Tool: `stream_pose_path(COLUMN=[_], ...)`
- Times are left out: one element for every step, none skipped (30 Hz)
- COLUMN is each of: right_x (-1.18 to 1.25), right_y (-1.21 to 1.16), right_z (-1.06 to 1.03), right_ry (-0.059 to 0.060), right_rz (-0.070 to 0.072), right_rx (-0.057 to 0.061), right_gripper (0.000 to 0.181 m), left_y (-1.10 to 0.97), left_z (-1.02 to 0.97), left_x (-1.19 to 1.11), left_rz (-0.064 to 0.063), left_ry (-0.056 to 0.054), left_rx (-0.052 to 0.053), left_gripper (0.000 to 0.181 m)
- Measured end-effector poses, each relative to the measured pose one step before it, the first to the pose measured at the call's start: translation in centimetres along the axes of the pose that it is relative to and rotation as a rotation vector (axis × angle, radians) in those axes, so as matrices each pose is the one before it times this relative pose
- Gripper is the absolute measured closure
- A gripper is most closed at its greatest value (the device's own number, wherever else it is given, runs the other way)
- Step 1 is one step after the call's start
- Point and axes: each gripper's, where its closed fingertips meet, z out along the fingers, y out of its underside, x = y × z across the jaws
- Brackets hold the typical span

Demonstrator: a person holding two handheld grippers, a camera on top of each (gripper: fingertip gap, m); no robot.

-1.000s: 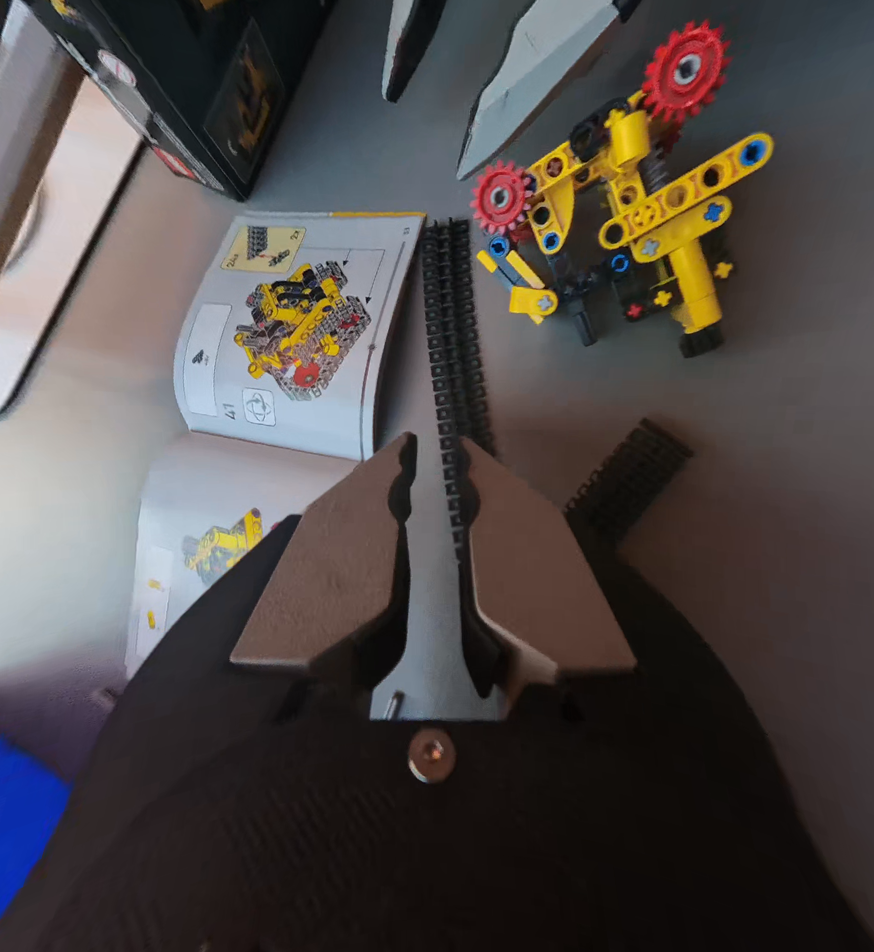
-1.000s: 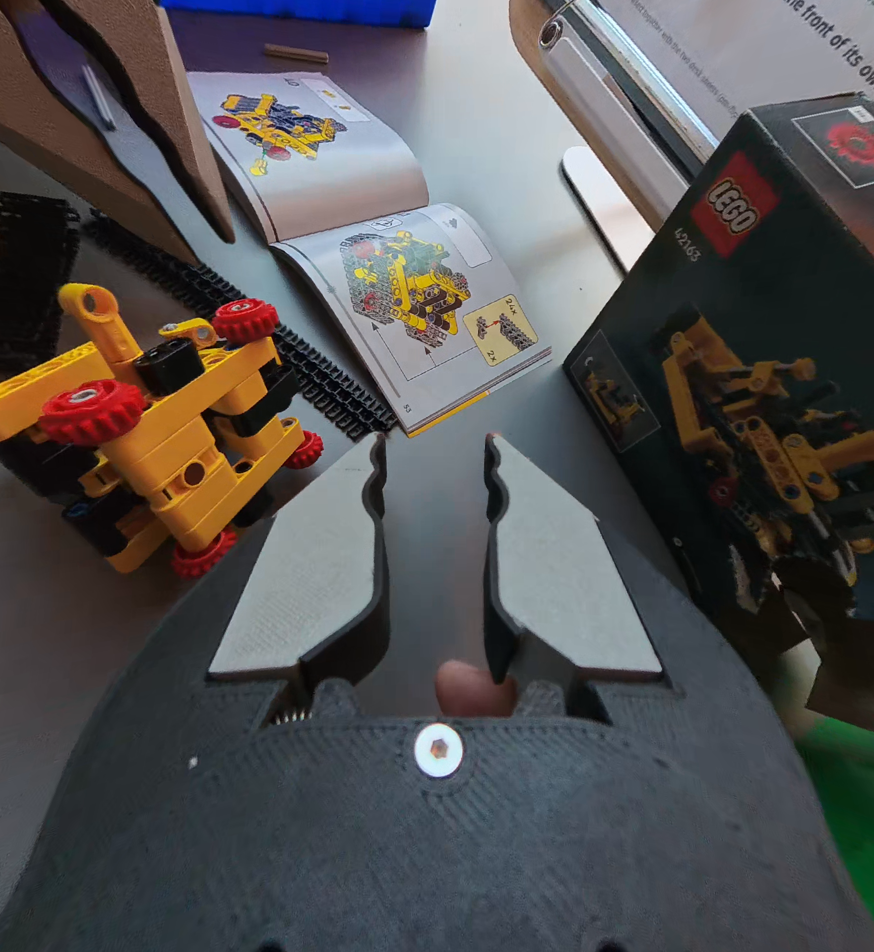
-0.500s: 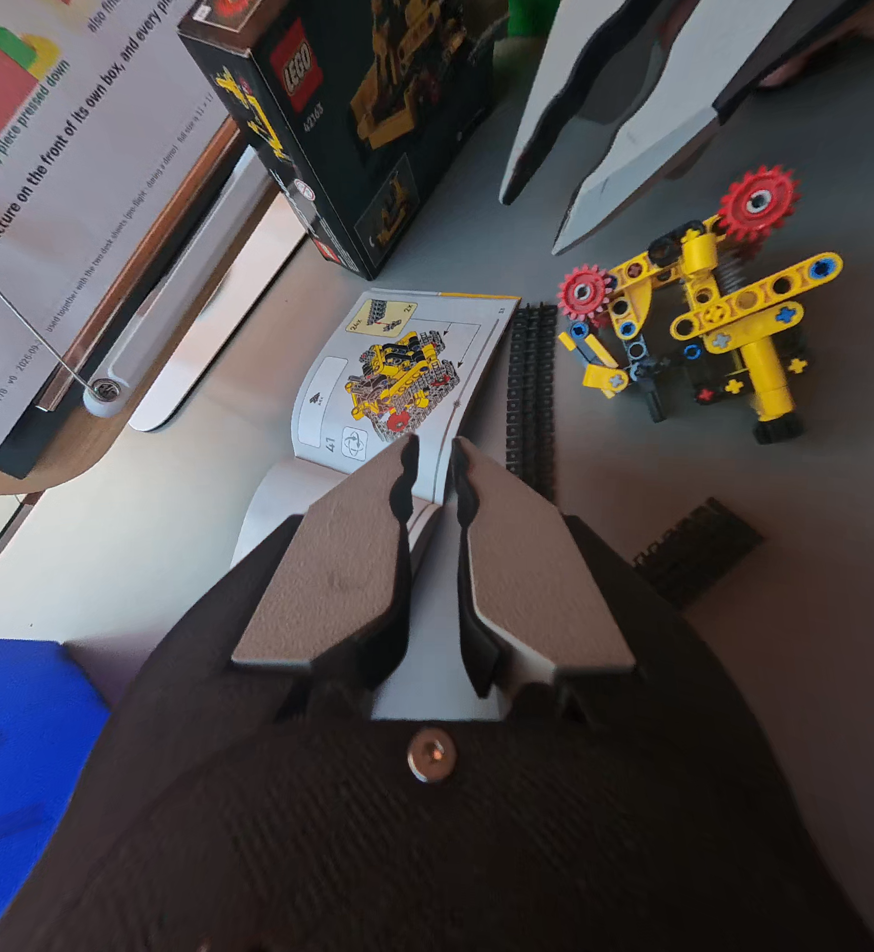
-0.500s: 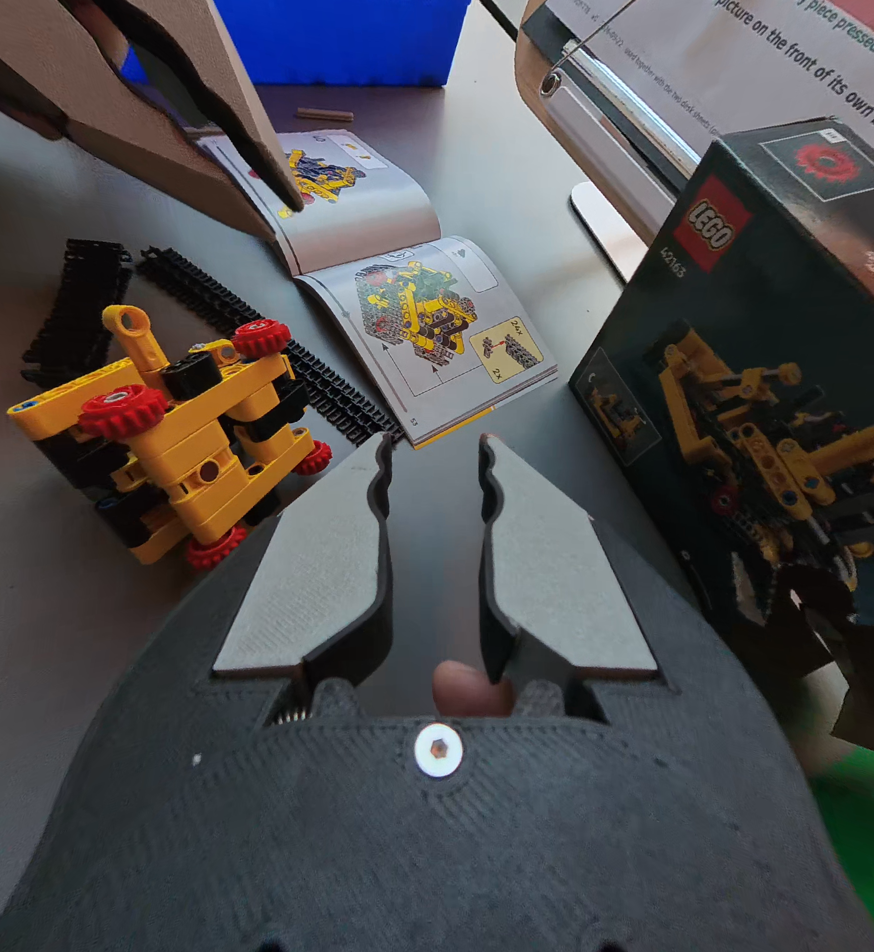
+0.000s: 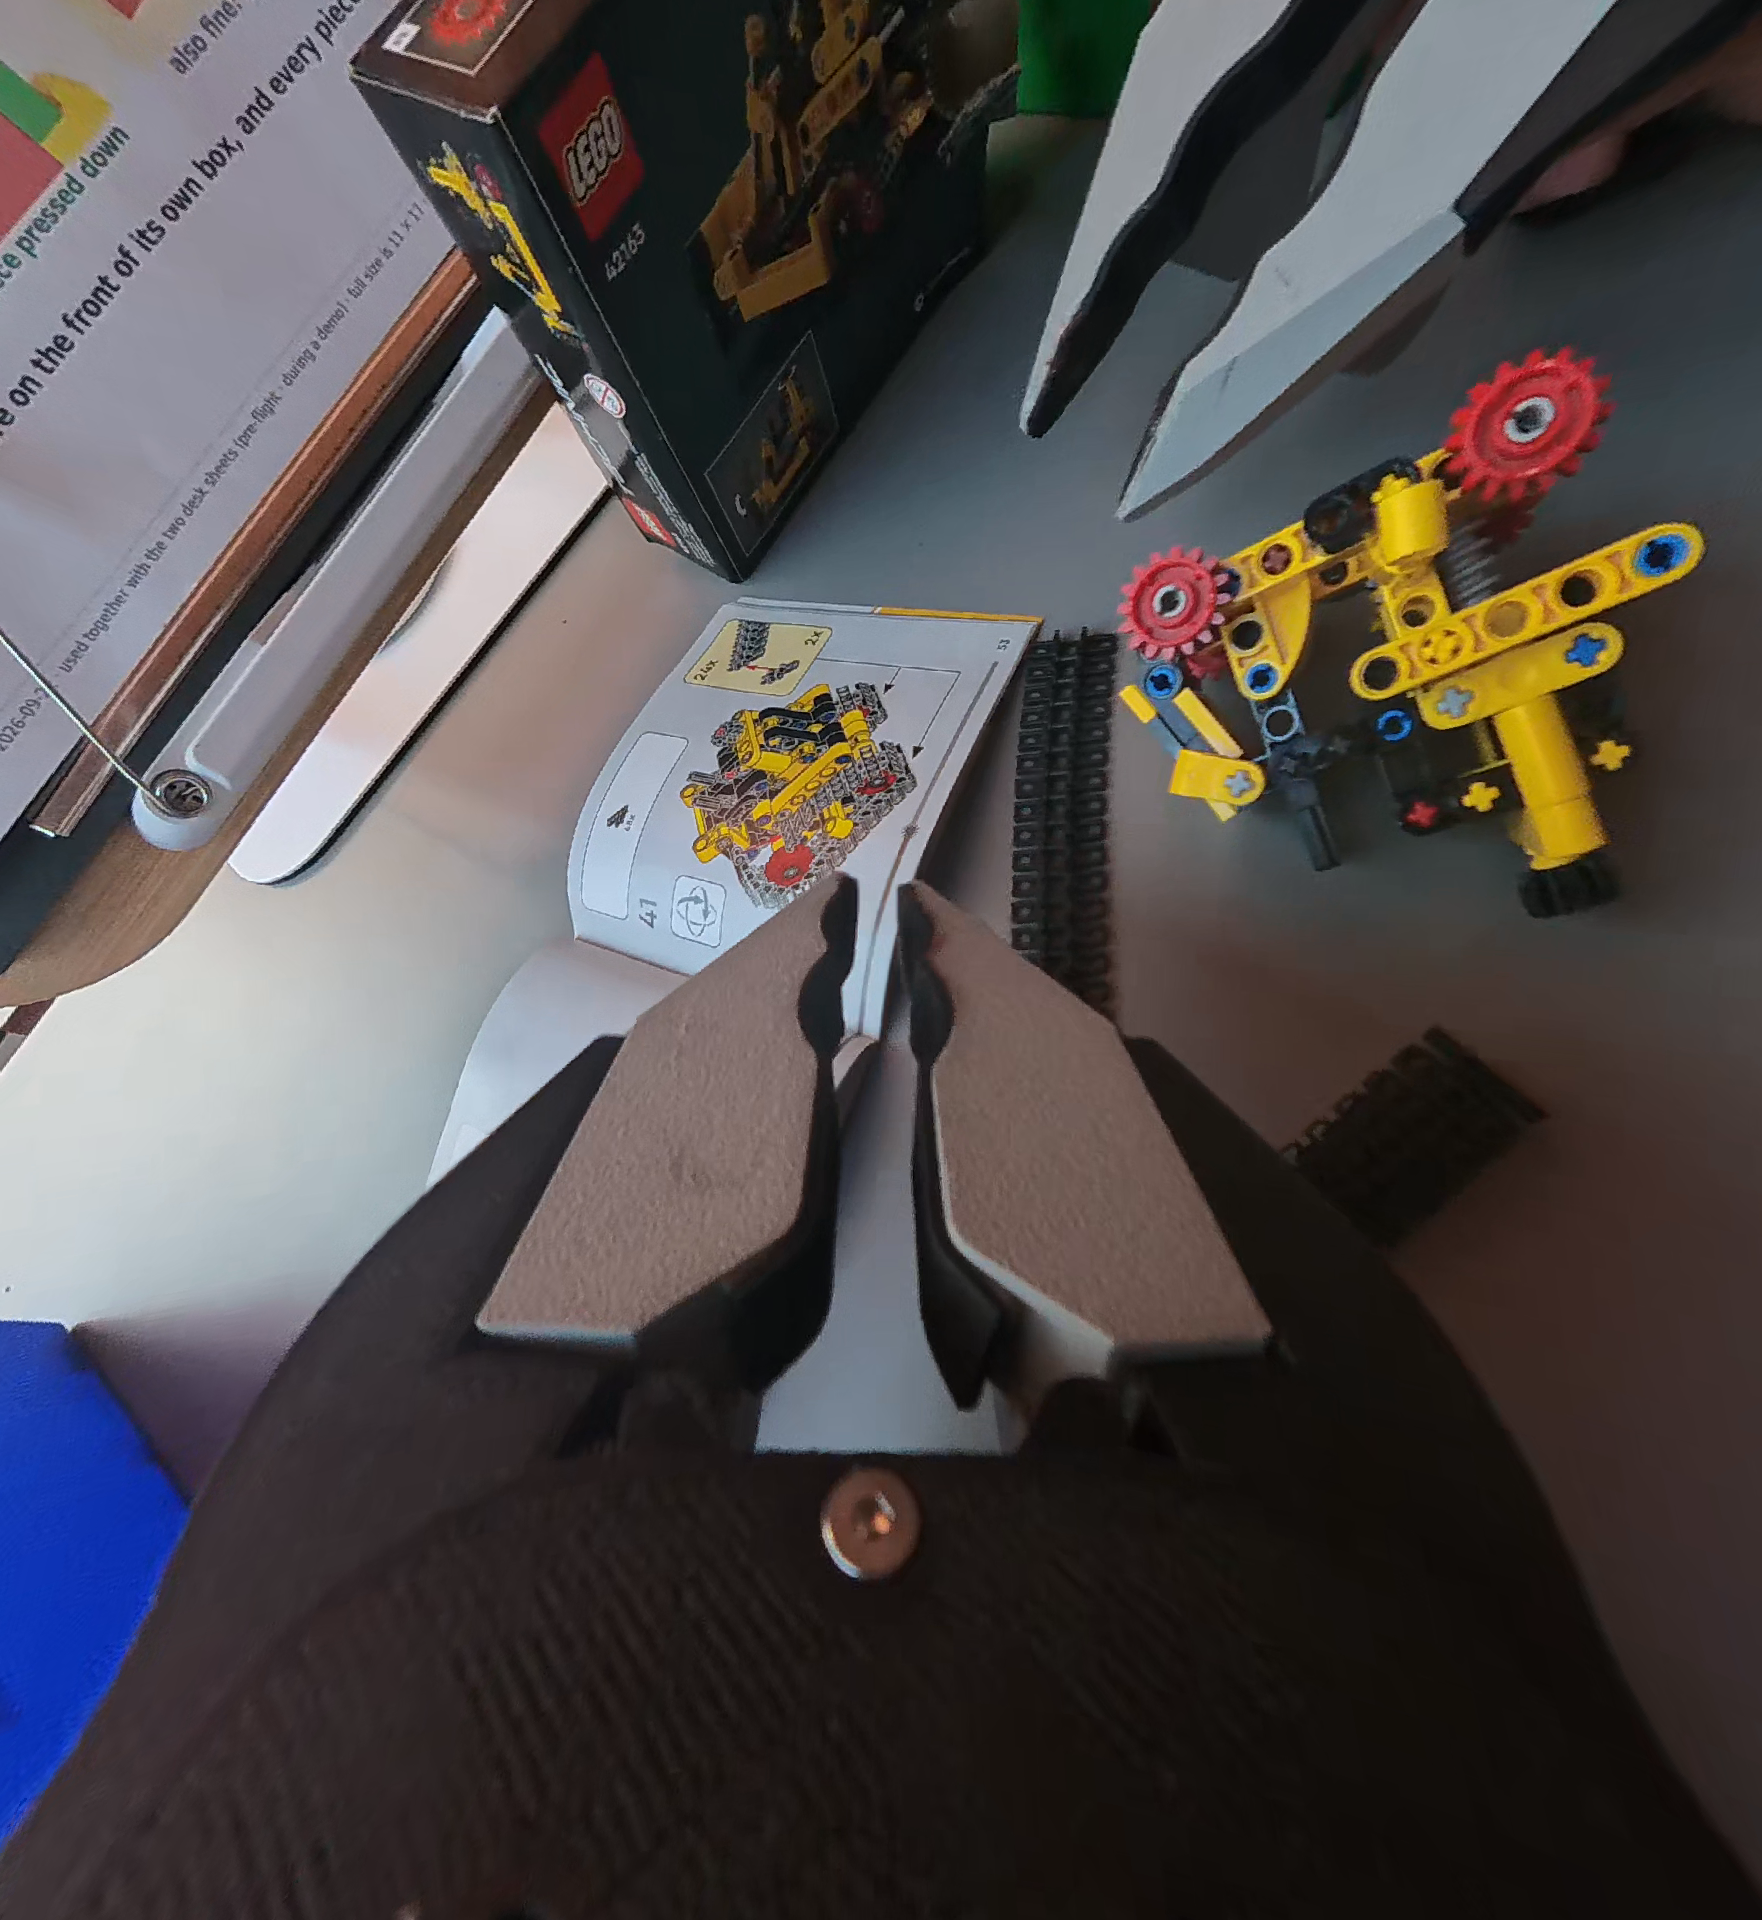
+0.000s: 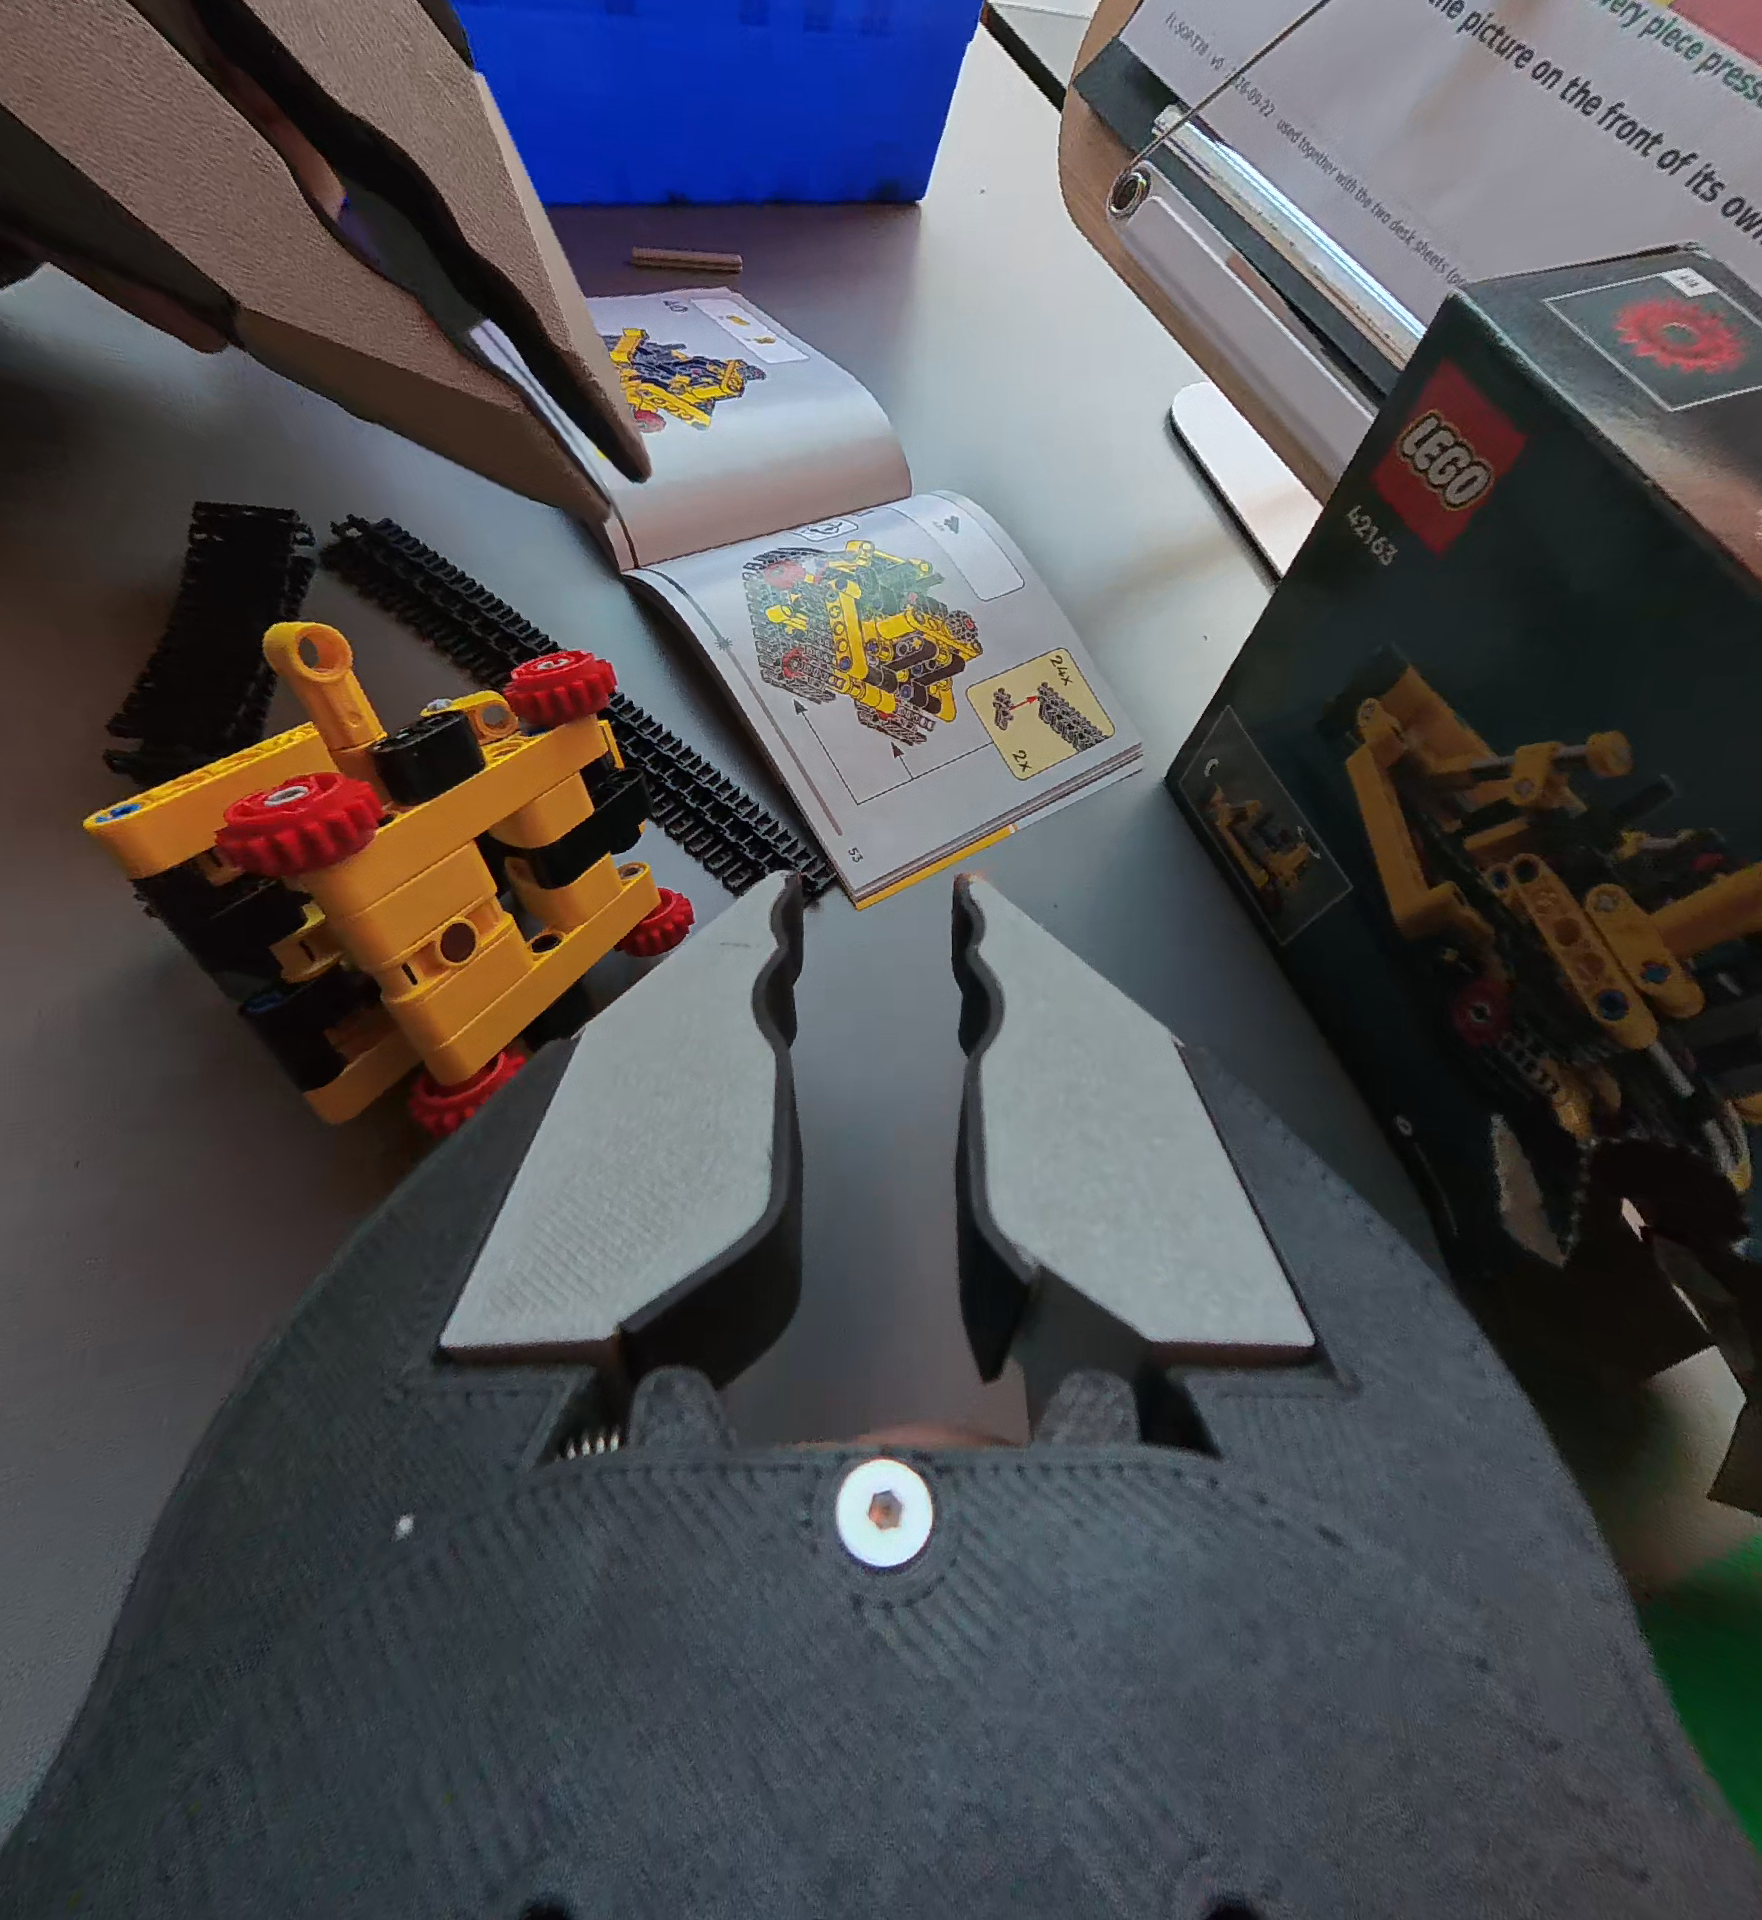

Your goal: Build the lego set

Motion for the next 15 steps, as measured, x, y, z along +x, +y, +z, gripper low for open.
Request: stream_pose_path(right_x=[0.008,0.034,0.021,-0.004,0.014,0.032,0.052,0.057,0.066,0.080,0.063,0.044,0.076,0.086,0.100], right_y=[0.008,0.002,-0.008,0.009,0.019,0.009,0.030,0.039,0.040,0.060,0.090,0.084,0.064,0.068,0.074], right_z=[-0.051,-0.080,-0.084,-0.092,-0.083,-0.075,-0.054,-0.031,-0.038,-0.045,-0.074,-0.100,-0.140,-0.151,-0.145], right_ry=[0.0014,0.0032,0.0024,0.0007,0.0019,0.0019,0.0016,0.0015,0.0016,0.0026,0.0026,0.0032,0.0053,0.0058,0.0065], right_rz=[0.0021,0.0035,0.0039,0.0028,0.0021,0.0023,0.0035,0.0045,0.0052,0.0052,0.0056,0.0063,0.0067,0.0085,0.0122], right_rx=[0.0010,0.0023,0.0024,0.0021,0.0016,0.0014,-0.0001,-0.0008,-0.0015,-0.0019,-0.0025,-0.0020,0.0000,0.0004,-0.0001], right_gripper=[0.155,0.156,0.156,0.156,0.156,0.156,0.157,0.157,0.157,0.157,0.157,0.157,0.157,0.157,0.157], left_y=[0.077,0.025,-0.053,-0.115,-0.097,-0.057,-0.029,-0.028,0.008,0.038,0.027,0.024,-0.013,-0.033,0.036], left_z=[0.065,0.055,0.049,0.028,0.035,0.045,0.054,0.043,0.022,0.027,0.015,0.030,0.025,0.038,0.044], left_x=[-0.120,-0.083,-0.031,-0.009,-0.098,-0.138,-0.128,-0.083,-0.052,-0.001,0.043,0.095,0.176,0.192,0.148], left_rz=[-0.0028,-0.0039,-0.0053,-0.0039,-0.0030,-0.0027,-0.0033,-0.0041,-0.0063,-0.0071,-0.0055,-0.0059,-0.0056,-0.0033,-0.0026], left_ry=[-0.0053,-0.0046,-0.0031,-0.0025,-0.0060,-0.0075,-0.0039,-0.0005,0.0016,0.0029,0.0042,0.0058,0.0091,0.0102,0.0055], left_rx=[0.0013,0.0040,0.0076,0.0106,0.0097,0.0095,0.0092,0.0101,0.0083,0.0060,0.0049,0.0056,0.0080,0.0087,0.0027], left_gripper=[0.178,0.178,0.178,0.179,0.180,0.181,0.181,0.181,0.181,0.181,0.181,0.181,0.181,0.181,0.181])
